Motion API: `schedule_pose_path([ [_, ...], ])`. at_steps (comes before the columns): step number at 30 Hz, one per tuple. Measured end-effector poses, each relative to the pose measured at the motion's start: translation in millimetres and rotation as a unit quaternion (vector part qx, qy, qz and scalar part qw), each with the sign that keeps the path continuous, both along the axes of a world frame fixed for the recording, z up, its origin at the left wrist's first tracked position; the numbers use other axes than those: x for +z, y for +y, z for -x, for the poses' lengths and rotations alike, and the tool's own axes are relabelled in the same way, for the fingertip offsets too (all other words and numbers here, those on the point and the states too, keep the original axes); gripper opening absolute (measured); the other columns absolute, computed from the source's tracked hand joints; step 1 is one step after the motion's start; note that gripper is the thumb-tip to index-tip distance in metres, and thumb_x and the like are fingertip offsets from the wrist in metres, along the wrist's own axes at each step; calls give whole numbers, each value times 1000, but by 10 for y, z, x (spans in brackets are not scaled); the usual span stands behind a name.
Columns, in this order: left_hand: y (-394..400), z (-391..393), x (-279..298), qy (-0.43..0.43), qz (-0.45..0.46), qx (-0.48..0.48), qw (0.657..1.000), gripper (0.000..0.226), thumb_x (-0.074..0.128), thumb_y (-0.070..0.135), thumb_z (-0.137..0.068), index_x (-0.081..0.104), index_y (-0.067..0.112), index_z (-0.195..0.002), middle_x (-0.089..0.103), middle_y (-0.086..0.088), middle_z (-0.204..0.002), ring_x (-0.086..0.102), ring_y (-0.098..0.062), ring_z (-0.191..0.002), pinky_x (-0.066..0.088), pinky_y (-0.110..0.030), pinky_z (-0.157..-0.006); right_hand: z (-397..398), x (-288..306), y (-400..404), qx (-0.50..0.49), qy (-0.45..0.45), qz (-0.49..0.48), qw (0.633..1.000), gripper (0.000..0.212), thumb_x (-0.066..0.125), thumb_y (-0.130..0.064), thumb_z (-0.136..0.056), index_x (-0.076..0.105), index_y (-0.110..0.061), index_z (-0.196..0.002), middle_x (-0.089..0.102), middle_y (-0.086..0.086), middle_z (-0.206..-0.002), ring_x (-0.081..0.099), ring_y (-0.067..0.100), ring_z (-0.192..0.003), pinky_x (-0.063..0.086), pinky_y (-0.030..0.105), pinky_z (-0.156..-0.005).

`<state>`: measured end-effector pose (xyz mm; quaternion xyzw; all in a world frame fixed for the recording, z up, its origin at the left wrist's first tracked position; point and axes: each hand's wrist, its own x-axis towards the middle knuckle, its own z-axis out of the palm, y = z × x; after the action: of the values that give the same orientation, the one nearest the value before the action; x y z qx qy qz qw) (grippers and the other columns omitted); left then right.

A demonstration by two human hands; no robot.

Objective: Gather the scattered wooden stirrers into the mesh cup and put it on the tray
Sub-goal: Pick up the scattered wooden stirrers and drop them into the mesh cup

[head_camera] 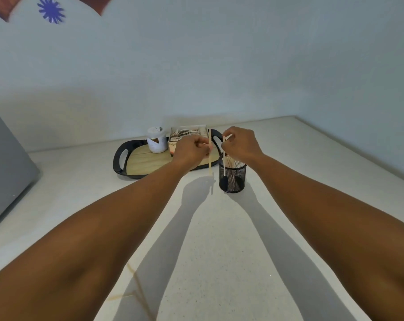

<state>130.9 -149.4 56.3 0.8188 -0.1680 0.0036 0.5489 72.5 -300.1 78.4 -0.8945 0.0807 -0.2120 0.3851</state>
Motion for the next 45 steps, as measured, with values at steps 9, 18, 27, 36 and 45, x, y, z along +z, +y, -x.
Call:
schedule_pose_path([
  [9,-436,-61,70,-51,37,17,998,9,76,23,-88,70,21,-82,73,1,-72,75,-18,-76,62,-45,-82,-111,-92,-267,-73,-73,-21,994,26,61,-10,-88,66,-14,-113,70,8,-92,62,15,-71,43,16,-57],
  [18,-567,-100,-90,-41,-23,43,998,17,77,29,-87,78,14,-95,76,2,-81,74,-14,-79,61,-40,-82,-184,-221,-356,-72,-48,-4,996,23,64,-11,-87,67,-15,-110,71,7,-92,62,15,-70,44,17,-56],
  [27,-289,-174,-65,-80,-151,99,980,28,76,25,-85,77,15,-111,76,-6,-107,69,-19,-103,53,-34,-95,-231,-316,-342,-22,32,50,998,30,59,-6,-85,70,-9,-113,69,9,-112,65,21,-98,49,23,-80],
  [36,379,-169,-158,-37,-164,128,977,15,77,22,-86,78,18,-100,75,2,-95,70,-13,-87,55,-23,-74,-261,-233,213,76,-31,61,995,23,59,-11,-87,72,-13,-106,67,1,-98,62,14,-82,46,12,-66],
  [45,1417,-41,-406,45,-242,145,958,8,81,27,-82,77,26,-89,73,9,-85,69,-11,-81,56,-30,-82,-195,-470,912,229,33,52,972,11,67,-4,-84,73,-6,-93,64,-1,-79,61,13,-72,48,17,-64],
])
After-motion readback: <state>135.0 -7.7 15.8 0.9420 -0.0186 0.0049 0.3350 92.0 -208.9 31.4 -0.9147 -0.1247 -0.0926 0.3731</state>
